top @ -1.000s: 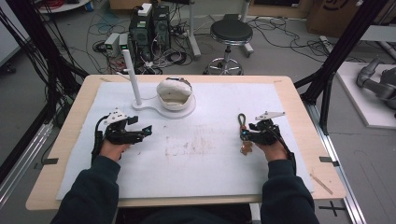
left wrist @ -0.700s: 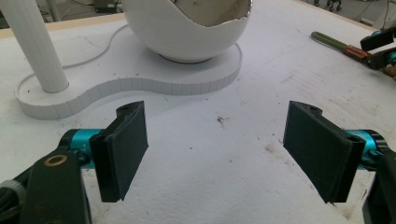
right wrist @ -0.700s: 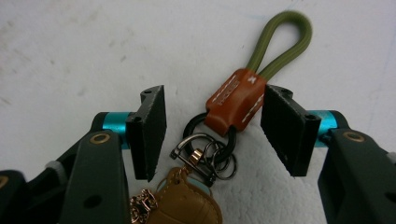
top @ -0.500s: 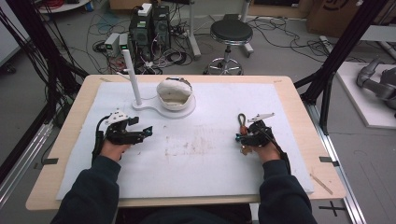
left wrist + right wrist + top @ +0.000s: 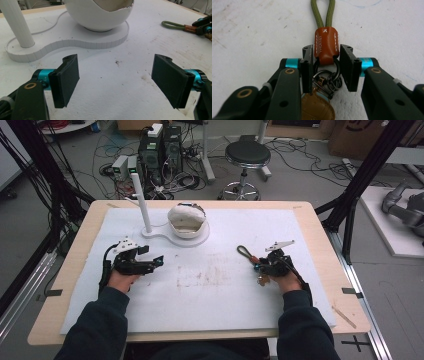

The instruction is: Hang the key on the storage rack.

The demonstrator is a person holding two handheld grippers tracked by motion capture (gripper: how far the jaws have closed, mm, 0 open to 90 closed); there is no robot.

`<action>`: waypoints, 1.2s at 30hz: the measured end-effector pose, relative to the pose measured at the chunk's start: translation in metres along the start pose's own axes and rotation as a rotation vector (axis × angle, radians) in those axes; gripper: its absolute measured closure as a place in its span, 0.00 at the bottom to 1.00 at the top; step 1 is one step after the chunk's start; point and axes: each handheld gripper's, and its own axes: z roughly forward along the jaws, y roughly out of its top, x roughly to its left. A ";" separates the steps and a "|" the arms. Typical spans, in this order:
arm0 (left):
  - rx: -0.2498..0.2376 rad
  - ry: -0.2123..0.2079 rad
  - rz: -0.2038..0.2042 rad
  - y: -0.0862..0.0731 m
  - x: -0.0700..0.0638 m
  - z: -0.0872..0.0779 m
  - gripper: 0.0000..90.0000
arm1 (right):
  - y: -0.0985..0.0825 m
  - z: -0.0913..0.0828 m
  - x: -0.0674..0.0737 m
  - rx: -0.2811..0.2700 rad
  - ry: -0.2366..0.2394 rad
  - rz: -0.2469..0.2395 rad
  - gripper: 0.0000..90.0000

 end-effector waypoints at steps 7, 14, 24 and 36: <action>0.007 -0.002 0.004 0.000 -0.001 0.001 0.25 | 0.001 0.003 -0.002 -0.011 -0.011 0.020 0.75; 0.008 0.000 -0.001 -0.001 -0.001 0.001 0.25 | 0.002 0.002 -0.003 -0.012 -0.007 0.007 0.79; 0.013 0.000 0.002 -0.001 -0.001 0.002 0.25 | 0.002 0.005 -0.005 -0.019 0.022 0.023 0.73; 0.031 -0.009 0.015 -0.001 -0.005 0.006 0.26 | 0.013 0.012 -0.002 0.000 -0.020 -0.067 0.81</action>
